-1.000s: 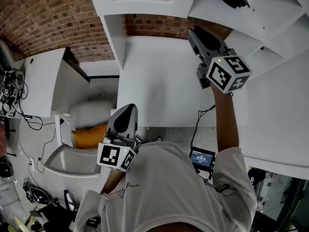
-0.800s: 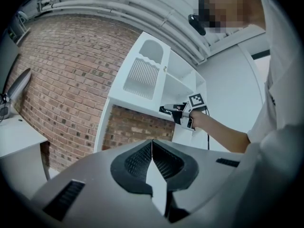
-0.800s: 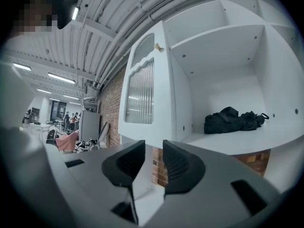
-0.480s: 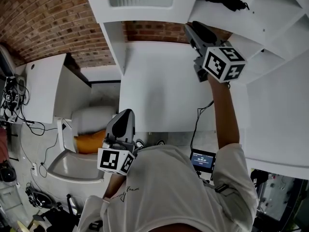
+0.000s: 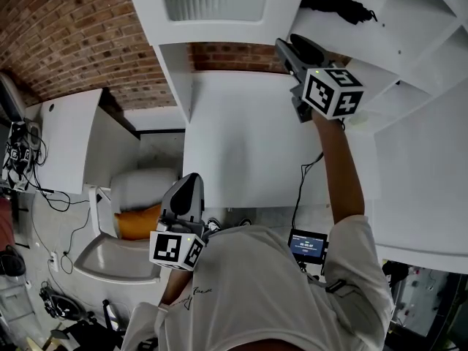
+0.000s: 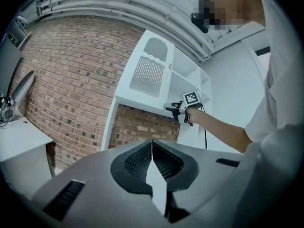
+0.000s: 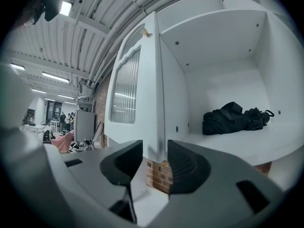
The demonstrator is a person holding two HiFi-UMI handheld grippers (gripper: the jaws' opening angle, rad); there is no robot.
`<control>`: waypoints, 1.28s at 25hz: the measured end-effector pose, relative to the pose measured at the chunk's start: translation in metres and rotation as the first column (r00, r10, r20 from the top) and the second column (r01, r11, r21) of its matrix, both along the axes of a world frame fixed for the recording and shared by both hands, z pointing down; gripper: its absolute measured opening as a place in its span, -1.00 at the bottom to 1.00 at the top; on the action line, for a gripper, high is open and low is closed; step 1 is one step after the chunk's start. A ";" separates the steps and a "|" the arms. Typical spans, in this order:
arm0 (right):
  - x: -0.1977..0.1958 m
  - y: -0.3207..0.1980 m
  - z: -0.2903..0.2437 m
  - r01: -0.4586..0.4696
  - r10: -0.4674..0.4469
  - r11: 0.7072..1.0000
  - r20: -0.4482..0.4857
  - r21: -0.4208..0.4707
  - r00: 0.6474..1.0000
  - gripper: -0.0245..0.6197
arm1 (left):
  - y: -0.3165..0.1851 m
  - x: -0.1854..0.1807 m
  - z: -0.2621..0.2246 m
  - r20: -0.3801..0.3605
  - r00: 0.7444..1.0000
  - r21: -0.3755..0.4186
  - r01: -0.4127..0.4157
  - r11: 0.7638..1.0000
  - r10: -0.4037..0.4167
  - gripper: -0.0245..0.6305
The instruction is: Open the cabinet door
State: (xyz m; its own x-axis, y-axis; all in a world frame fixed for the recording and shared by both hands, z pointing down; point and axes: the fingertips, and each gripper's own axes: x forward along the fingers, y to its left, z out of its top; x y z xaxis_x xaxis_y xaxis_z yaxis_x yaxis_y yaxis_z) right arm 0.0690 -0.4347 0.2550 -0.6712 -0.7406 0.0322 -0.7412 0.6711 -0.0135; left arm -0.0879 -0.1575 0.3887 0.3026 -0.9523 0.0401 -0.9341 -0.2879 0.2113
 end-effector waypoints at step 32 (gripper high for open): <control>-0.011 0.011 -0.003 -0.119 0.121 0.992 -0.049 0.046 0.991 -0.39 | 0.009 -0.016 0.004 -0.017 1.000 -0.013 -0.012 1.000 0.011 -0.87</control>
